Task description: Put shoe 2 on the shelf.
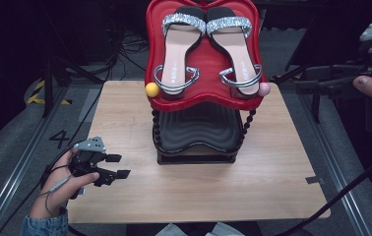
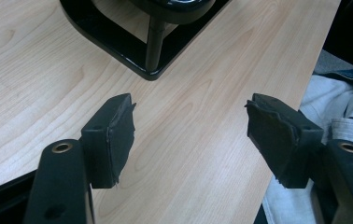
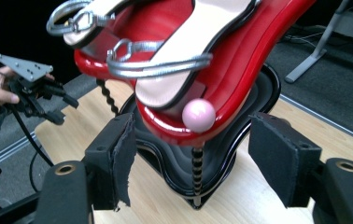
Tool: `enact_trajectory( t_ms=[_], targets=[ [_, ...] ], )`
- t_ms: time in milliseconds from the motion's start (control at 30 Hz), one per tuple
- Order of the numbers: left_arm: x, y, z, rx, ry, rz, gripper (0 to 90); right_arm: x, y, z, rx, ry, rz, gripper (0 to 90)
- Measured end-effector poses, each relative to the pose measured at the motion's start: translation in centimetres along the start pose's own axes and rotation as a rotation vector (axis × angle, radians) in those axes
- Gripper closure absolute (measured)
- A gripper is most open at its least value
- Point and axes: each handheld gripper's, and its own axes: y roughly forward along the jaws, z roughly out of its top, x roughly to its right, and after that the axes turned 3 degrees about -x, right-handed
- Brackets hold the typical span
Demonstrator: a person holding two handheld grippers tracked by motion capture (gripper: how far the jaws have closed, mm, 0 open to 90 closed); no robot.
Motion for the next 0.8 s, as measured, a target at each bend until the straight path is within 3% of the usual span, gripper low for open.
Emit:
enact_trajectory(
  t_ms=[233, 800],
  targets=[
    [0.2, -0.5, -0.8, -0.006, -0.024, 0.04, 32.7, 0.1, 1.6, -2.2, -0.054, -0.012, 0.016, 31.0],
    [0.3, -0.8, -1.7, -0.012, -0.044, 0.054, 32.6, 0.8, 6.6, -8.1, -0.147, -0.013, 0.047, 31.1]
  ],
)
